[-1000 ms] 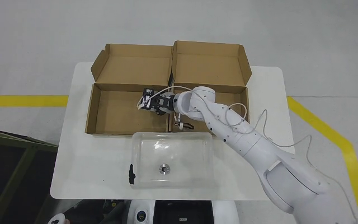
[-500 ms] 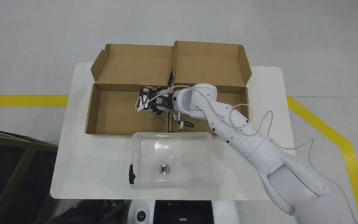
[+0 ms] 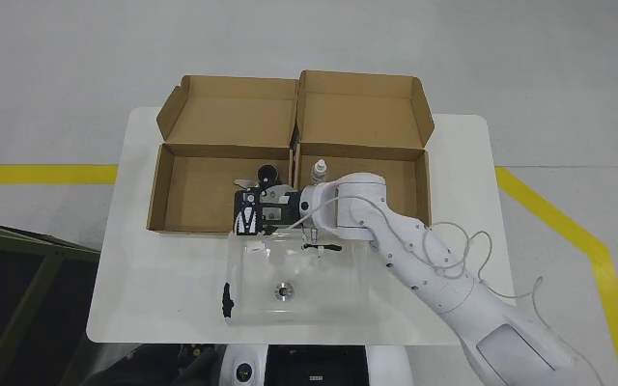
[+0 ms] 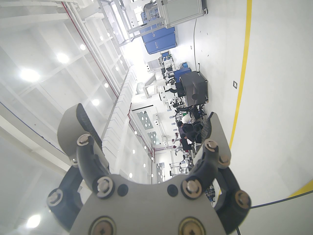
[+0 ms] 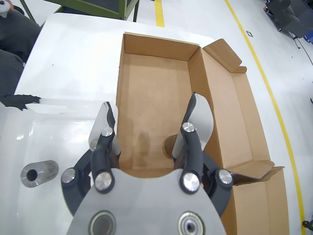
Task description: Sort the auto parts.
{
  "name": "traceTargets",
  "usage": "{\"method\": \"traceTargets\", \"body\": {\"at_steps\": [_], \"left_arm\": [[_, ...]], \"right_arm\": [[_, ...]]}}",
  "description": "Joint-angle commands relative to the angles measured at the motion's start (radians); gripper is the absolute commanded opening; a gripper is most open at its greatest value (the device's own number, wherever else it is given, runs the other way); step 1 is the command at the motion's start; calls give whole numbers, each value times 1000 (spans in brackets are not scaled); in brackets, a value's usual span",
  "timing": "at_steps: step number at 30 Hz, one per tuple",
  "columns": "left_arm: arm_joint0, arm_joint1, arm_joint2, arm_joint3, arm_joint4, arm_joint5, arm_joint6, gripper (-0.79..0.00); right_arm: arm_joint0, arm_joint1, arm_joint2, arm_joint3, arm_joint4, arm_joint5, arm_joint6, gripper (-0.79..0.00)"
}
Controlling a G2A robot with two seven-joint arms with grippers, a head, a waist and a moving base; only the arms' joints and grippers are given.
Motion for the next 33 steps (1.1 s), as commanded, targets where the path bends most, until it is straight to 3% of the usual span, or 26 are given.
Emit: {"method": "traceTargets", "body": {"at_steps": [1, 16, 33], "left_arm": [[0, 0, 0, 0, 0, 0, 0, 0], [0, 0, 0, 0, 0, 0, 0, 0], [0, 0, 0, 0, 0, 0, 0, 0]], "right_arm": [[-35, 10, 17, -46, -2, -14, 17, -225], [-272, 78, 95, -257, -60, -132, 98, -185], [-380, 116, 97, -250, -194, -172, 50, -191]]}}
